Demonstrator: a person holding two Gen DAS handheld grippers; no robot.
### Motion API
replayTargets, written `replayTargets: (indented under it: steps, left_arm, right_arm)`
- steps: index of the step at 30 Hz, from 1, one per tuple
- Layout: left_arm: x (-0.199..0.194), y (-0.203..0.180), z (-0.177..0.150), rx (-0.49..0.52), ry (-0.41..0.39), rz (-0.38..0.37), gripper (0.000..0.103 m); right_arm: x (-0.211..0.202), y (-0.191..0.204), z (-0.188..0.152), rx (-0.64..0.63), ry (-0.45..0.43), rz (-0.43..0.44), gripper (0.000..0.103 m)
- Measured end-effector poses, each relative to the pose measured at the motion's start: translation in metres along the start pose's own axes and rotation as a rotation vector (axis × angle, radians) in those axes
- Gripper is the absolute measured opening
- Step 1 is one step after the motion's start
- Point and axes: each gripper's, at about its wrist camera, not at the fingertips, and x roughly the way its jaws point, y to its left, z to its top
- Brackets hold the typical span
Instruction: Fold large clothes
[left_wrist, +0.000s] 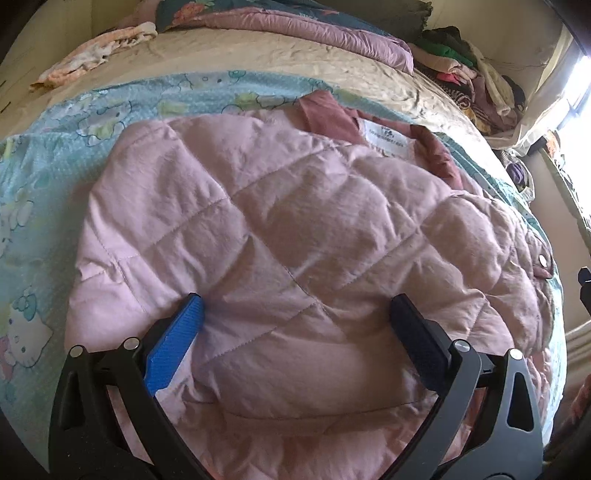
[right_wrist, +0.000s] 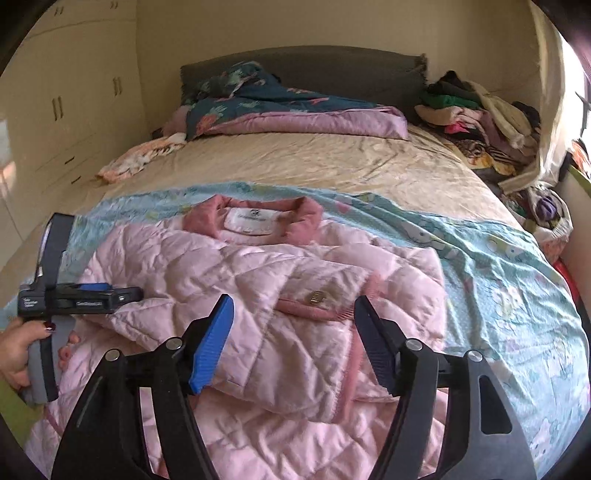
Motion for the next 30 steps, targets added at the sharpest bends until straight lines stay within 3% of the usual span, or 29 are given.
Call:
replayTargets:
  steps: [8, 13, 22, 30]
  left_arm:
    - [0.005, 0.005, 0.0, -0.005, -0.006, -0.008, 0.095]
    - [0.003, 0.002, -0.002, 0.009, -0.009, 0.0, 0.095]
    - [-0.013, -0.008, -0.005, 0.021, -0.03, 0.033, 0.094]
    - [-0.04, -0.009, -0.017, -0.015, -0.052, -0.025, 0.094]
  right_arm:
    - [0.06, 0.038, 0.011, -0.091, 0.175, 0.03, 0.067]
    - [0.11, 0.038, -0.007, -0.061, 0.317, 0.039, 0.079]
    - [0.125, 0.041, -0.021, -0.064, 0.283, -0.002, 0.082]
    - [0.108, 0.039, -0.029, 0.019, 0.249, -0.013, 0.082]
